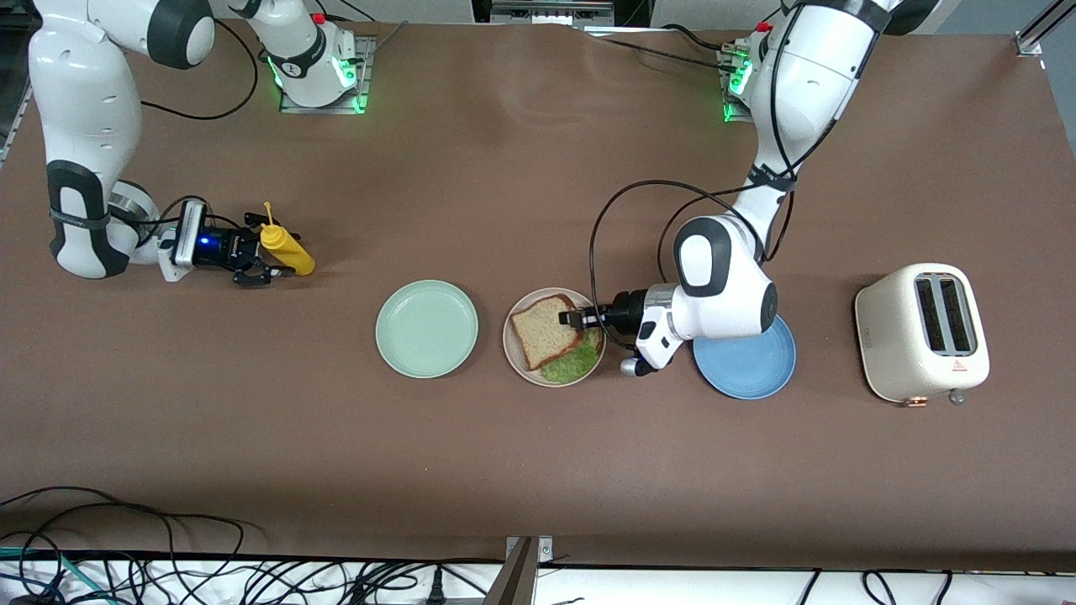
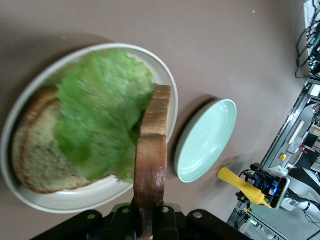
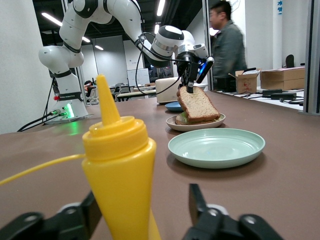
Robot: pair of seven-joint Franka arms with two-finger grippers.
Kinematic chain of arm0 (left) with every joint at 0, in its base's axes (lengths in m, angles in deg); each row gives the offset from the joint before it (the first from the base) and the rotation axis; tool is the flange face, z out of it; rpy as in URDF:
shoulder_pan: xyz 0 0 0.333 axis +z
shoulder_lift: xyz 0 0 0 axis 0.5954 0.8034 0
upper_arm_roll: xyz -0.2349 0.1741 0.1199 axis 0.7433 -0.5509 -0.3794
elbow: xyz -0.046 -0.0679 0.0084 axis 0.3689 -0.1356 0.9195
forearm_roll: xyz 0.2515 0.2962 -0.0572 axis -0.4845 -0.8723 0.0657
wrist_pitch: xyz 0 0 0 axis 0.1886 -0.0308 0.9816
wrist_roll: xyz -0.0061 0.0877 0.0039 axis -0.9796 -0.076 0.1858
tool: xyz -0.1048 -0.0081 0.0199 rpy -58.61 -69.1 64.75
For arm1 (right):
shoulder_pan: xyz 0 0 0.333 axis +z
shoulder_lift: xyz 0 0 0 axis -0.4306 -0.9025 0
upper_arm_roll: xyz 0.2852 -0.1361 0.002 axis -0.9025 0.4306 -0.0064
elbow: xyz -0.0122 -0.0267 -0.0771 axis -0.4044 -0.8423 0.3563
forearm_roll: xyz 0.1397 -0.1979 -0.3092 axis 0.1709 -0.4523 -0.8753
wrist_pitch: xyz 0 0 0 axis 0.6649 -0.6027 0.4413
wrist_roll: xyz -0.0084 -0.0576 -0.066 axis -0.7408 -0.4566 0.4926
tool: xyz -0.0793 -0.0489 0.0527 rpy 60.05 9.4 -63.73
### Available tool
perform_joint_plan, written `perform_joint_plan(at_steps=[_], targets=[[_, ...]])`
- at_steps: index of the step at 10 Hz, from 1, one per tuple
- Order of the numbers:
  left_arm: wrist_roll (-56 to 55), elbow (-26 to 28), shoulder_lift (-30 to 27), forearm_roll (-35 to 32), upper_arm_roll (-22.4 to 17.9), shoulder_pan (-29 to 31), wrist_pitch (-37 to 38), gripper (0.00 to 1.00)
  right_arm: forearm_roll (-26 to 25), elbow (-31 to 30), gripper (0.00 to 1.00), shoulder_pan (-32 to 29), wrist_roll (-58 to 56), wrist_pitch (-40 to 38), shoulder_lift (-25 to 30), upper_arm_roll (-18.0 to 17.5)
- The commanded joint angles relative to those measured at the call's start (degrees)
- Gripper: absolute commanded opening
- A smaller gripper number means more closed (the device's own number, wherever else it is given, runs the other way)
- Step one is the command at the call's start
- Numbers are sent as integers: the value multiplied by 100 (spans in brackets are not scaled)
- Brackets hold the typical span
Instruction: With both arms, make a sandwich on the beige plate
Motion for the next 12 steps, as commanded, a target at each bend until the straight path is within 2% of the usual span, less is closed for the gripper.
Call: perform_joint_plan(at_steps=[1,2,3,5,7,8,9,10,11,12], targets=[[172,-171,233,217,-111,51,-2,50,-48,28,100,-56,-1126,-203,-228,257],[181,-136,268,200,-137,69,7,68,-126,71,100,-65,-1048,-203,-272,398],[181,-84,268,200,-181,121,7,100,-345,150,100,-74,-1012,-203,-324,538],[181,39,225,191,-226,271,16,100,-723,360,100,-101,-575,-203,-325,793],[146,144,50,174,-234,411,25,100,-1127,1157,100,-101,337,-360,-316,1039],[137,250,-239,165,-234,516,25,100,-1286,1649,100,-101,855,-509,-316,1162],[137,320,-520,-131,-234,587,16,100,-1409,2141,100,-101,1443,-659,-307,1285],[137,417,-906,-1126,-243,814,16,100,-1524,2590,100,-101,2058,-791,-298,1391],[137,731,-1562,-2119,-252,1164,7,100,-1533,2925,100,-92,2569,-888,-281,1436],[128,856,-2091,-2625,-269,1507,16,100,-1542,3215,100,-83,3096,-949,-263,1471]])
